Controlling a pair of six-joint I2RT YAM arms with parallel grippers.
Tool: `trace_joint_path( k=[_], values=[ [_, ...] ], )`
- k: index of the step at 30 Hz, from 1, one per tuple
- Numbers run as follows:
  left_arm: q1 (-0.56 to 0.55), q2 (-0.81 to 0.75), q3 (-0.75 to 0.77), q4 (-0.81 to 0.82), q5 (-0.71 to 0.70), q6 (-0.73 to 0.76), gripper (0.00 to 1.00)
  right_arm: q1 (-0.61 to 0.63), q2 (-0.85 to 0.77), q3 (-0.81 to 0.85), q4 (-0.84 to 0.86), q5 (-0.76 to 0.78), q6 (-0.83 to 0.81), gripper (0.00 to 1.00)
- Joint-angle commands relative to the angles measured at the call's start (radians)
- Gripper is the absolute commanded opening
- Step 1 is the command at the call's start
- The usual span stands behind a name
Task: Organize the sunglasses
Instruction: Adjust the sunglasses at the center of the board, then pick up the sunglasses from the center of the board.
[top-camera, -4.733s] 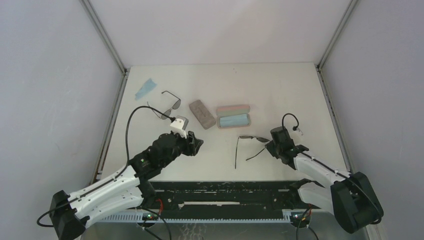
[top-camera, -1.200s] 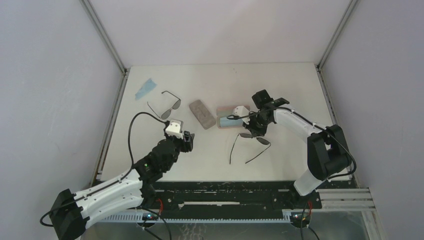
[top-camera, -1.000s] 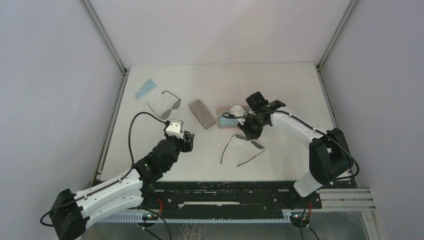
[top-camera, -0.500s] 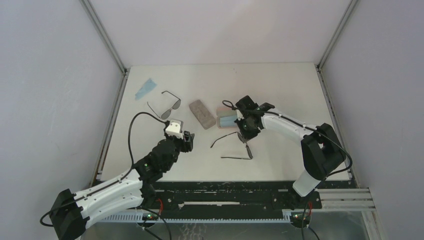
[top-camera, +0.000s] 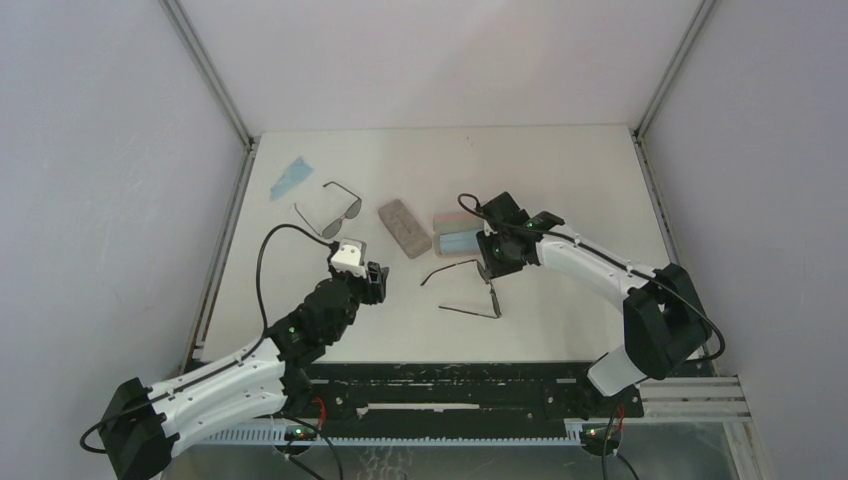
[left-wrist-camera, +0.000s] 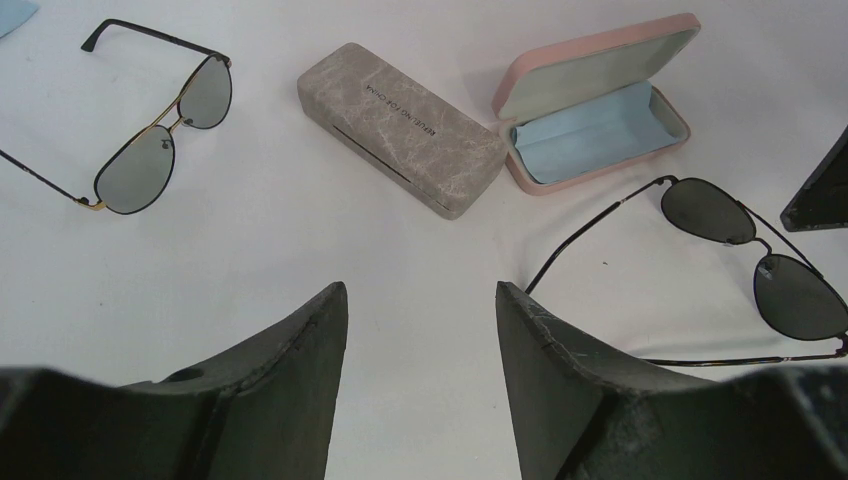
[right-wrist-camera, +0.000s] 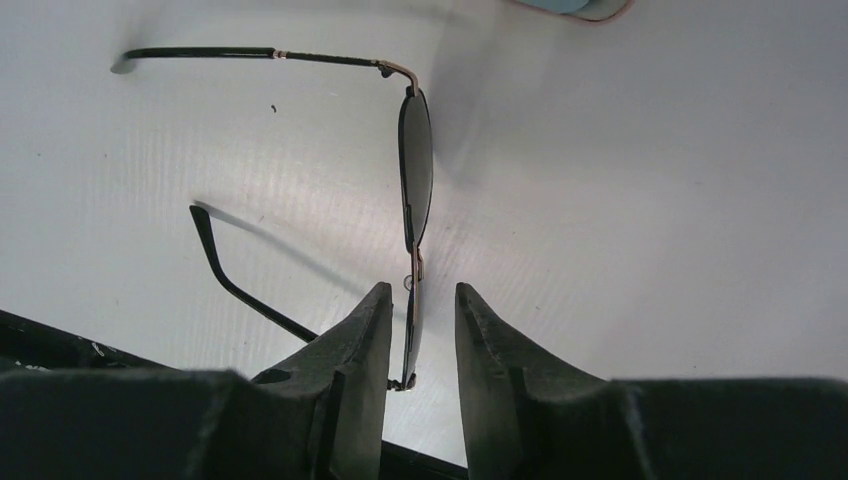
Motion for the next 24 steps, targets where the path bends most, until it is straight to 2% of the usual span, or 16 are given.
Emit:
trace_joint_path(
  k=[1, 15, 24],
  values=[
    [0.008, -0.003, 0.009, 0.03, -0.017, 0.02, 0.61, 0.0, -0.031, 0.0, 0.009, 0.036, -0.014, 0.29],
    [0.008, 0.017, 0.013, 0.034, -0.012, 0.02, 0.61, 0.018, 0.073, 0.006, 0.039, 0.027, -0.056, 0.26],
    [0.008, 0.013, 0.012, 0.032, -0.011, 0.02, 0.61, 0.023, 0.103, 0.017, 0.041, 0.034, -0.063, 0.13]
  ],
)
